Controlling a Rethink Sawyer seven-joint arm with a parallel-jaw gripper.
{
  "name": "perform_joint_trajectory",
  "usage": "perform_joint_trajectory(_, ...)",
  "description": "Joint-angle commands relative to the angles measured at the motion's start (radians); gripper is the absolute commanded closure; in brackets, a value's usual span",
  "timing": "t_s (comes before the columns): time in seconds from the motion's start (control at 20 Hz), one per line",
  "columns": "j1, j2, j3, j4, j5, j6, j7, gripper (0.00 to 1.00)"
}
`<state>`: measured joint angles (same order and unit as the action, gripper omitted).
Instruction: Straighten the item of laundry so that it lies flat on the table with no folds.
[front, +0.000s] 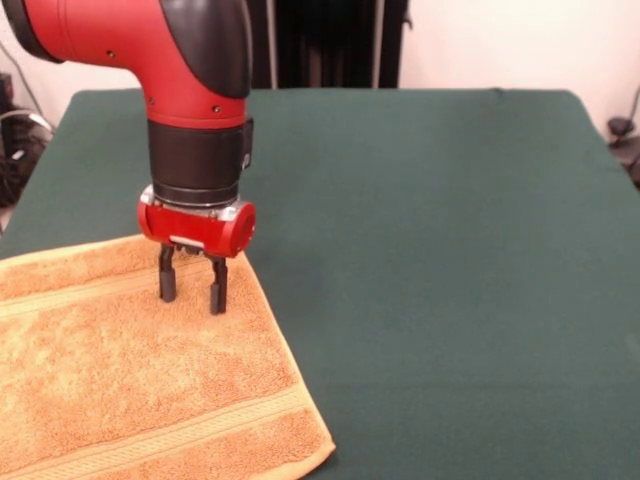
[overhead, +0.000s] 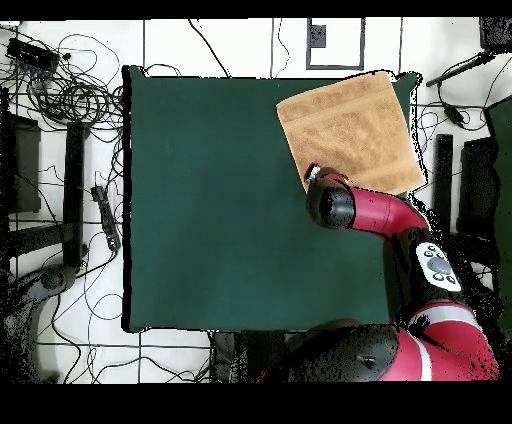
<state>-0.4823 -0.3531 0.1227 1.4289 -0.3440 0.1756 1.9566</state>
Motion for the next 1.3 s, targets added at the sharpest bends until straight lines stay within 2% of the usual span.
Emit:
perform_joint_trajectory(0.05,0.172,0.092,-0.002,0.250,0.107,0.031,0.283,0.00)
perform_joint_trajectory(0.35,0.219,0.046,-0.021,0.304,0.218,0.065,0.294,0.00)
perform_joint_trajectory(0.65,0.281,0.024,-0.053,0.317,0.318,0.081,0.299,0.00)
perform_joint_trajectory(0.95,0.275,-0.005,-0.043,0.322,0.382,0.111,0.248,0.00)
perform_joint_trajectory(1.3,0.241,-0.011,-0.014,0.359,0.400,0.077,0.198,0.00)
